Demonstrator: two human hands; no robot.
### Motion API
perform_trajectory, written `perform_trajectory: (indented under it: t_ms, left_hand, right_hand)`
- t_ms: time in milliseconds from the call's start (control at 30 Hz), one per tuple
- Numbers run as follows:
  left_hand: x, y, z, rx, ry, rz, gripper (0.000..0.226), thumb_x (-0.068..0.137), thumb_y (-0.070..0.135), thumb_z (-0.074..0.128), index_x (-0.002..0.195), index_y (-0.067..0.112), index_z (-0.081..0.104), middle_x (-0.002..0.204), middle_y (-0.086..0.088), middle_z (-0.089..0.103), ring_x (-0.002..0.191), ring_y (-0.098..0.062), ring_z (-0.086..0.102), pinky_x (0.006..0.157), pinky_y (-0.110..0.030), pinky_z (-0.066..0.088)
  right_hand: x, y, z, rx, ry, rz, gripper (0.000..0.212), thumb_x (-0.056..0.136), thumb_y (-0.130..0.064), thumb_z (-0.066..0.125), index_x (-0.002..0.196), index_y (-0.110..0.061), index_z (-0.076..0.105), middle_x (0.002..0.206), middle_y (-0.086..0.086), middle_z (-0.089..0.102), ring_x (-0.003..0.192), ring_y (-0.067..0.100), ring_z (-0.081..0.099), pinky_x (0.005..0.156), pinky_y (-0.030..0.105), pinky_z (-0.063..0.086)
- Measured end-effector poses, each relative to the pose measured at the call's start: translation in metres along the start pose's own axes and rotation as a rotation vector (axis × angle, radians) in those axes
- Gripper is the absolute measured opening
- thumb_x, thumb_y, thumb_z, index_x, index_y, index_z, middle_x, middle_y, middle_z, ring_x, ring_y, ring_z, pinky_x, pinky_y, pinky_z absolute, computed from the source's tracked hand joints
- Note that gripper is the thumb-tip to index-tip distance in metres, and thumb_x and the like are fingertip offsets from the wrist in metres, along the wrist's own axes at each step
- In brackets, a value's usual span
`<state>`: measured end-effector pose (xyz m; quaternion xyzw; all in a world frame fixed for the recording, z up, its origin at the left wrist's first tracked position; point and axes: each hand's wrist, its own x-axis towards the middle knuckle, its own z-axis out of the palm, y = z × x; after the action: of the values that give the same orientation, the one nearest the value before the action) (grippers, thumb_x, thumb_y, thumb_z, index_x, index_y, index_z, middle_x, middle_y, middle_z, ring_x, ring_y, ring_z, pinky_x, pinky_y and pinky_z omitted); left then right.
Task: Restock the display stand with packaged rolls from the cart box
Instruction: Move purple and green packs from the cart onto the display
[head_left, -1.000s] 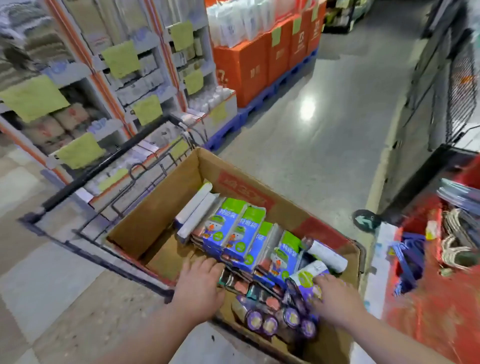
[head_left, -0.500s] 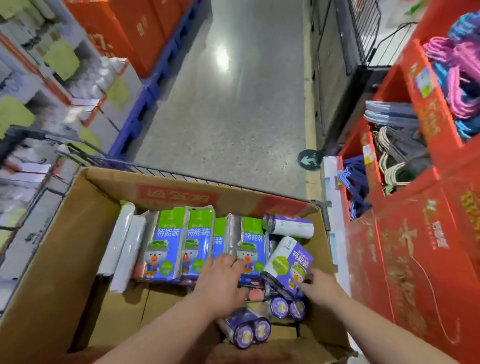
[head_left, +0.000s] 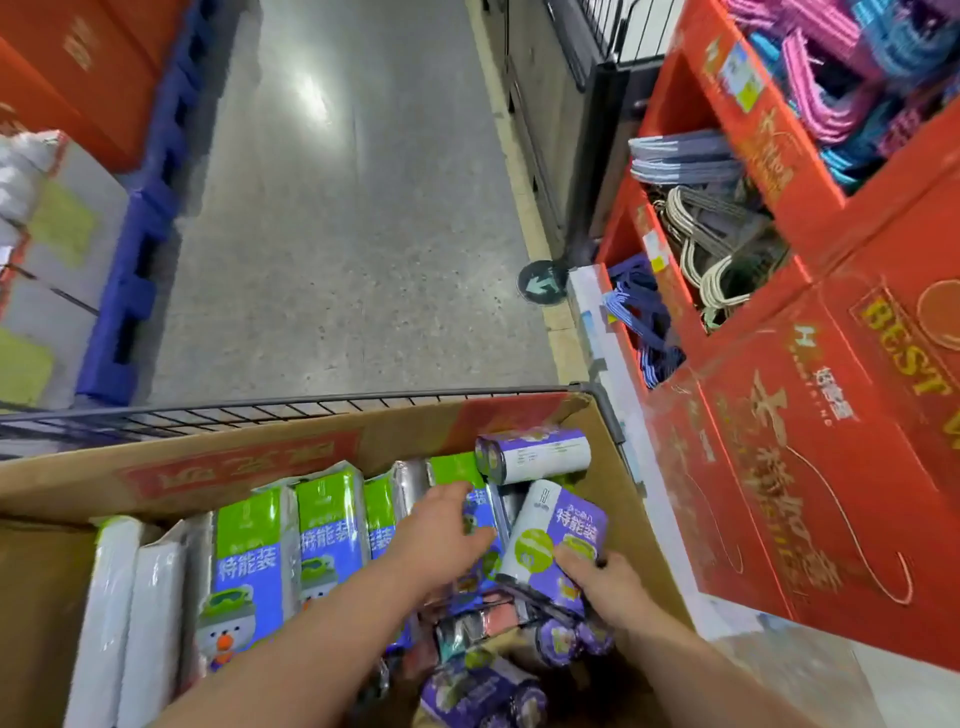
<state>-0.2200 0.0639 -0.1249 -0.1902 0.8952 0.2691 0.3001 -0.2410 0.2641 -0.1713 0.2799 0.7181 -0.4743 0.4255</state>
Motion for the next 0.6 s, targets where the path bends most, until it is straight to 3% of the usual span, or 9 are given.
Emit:
perform_trajectory:
  t_ms: [133,233,367,500,600]
  left_hand:
    - [0.022,0.015,-0.005,-0.147,0.053,-0.014,0.063,0.093,0.035,0.056,0.145,0.009,0.033,0.147,-0.013,0.039,0.137,-0.023,0.035,0.106,-0.024,0.028]
    - [0.039,0.024,-0.009,-0.188,0.122,-0.003,0.061,0.094,0.035,0.055,0.144,0.007,0.034,0.145,-0.015,0.039,0.137,-0.025,0.033,0.109,-0.026,0.025]
    - [0.065,0.037,-0.007,-0.128,0.119,0.008,0.054,0.098,0.039,0.045,0.145,0.013,0.038,0.147,-0.015,0.039,0.138,-0.03,0.033,0.113,-0.031,0.023]
    - [0.078,0.049,0.003,-0.075,0.159,0.042,0.037,0.096,0.041,0.048,0.11,0.01,0.065,0.12,-0.014,0.056,0.122,-0.031,0.046,0.102,-0.032,0.036]
    - [0.074,0.055,0.009,0.148,0.198,0.08,0.037,0.095,0.041,0.048,0.107,0.012,0.067,0.128,-0.006,0.051,0.123,-0.027,0.043,0.098,-0.033,0.038]
  right_hand:
    - [-0.004,0.008,-0.007,0.153,-0.068,0.059,0.032,0.077,-0.017,0.077,0.1,0.003,0.067,0.089,0.021,0.073,0.064,0.027,0.069,0.057,0.03,0.054]
    - [-0.011,0.018,-0.015,0.132,-0.025,0.049,0.074,0.041,-0.042,0.085,0.101,-0.004,0.066,0.089,0.014,0.074,0.077,0.029,0.072,0.073,0.043,0.059]
    - [-0.024,0.029,-0.026,0.146,0.028,0.002,0.071,0.036,-0.042,0.083,0.096,-0.009,0.066,0.087,0.014,0.073,0.072,0.024,0.069,0.065,0.031,0.053]
    - [-0.029,0.037,-0.038,0.108,0.01,-0.064,0.059,0.052,-0.038,0.088,0.098,-0.007,0.067,0.085,0.006,0.075,0.075,0.018,0.071,0.065,0.027,0.051]
    - [-0.031,0.043,-0.045,0.053,-0.009,-0.121,0.074,0.036,-0.055,0.078,0.095,-0.012,0.07,0.084,0.001,0.076,0.079,0.013,0.072,0.075,0.03,0.056]
